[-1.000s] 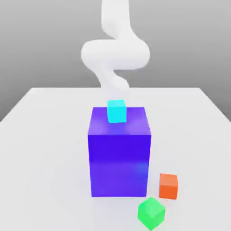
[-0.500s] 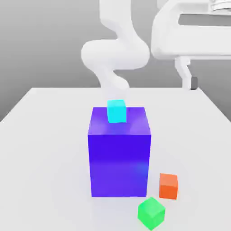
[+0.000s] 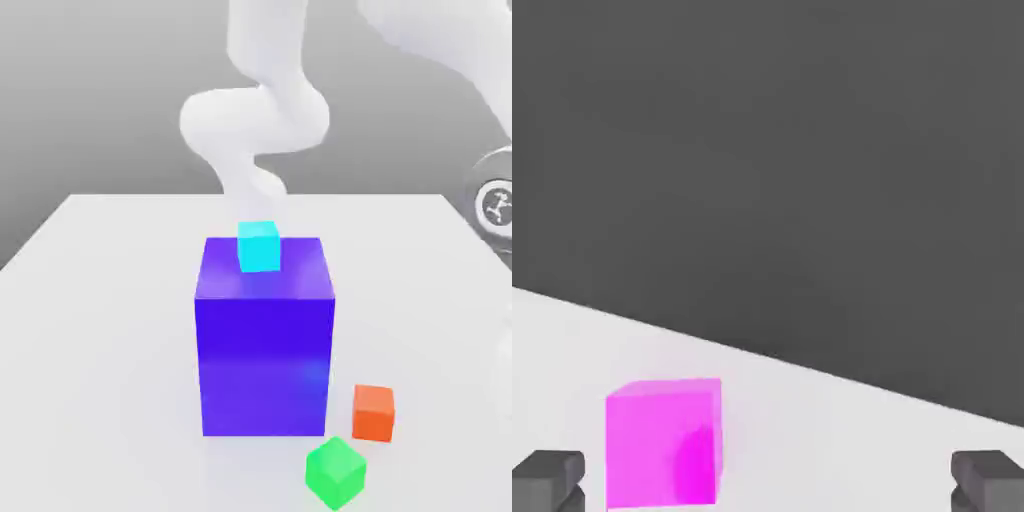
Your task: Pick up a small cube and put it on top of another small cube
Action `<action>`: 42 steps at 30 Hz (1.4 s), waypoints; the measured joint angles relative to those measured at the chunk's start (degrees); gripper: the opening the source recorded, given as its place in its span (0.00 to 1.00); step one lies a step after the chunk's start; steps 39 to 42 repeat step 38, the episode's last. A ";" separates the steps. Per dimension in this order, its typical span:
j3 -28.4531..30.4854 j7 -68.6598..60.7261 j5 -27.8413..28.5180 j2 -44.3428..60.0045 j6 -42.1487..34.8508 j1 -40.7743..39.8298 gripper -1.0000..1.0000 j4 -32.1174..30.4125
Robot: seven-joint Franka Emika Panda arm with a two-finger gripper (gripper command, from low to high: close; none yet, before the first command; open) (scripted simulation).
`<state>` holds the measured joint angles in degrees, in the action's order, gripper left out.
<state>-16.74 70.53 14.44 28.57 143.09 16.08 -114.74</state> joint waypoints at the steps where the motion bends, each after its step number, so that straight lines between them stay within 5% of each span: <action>1: 0.14 0.57 0.38 2.06 0.66 0.75 0.50 0.49; 4: 1.91 2.06 2.20 8.26 4.48 2.67 0.50 2.09; 5: 2.54 2.38 2.66 9.95 5.67 3.22 0.00 2.54; 16: 0.71 0.35 -0.13 3.31 1.39 1.48 0.00 0.31; 29: 4.21 -14.78 -11.09 -20.29 5.66 -14.84 0.00 -26.00; 34: 6.66 -13.84 -8.69 -15.25 13.08 -15.26 0.00 -28.40; 35: 7.03 -13.22 -7.79 -13.53 14.70 -15.09 1.00 -28.34; 42: 7.03 -13.22 -7.79 -13.53 14.70 -15.09 1.00 -28.34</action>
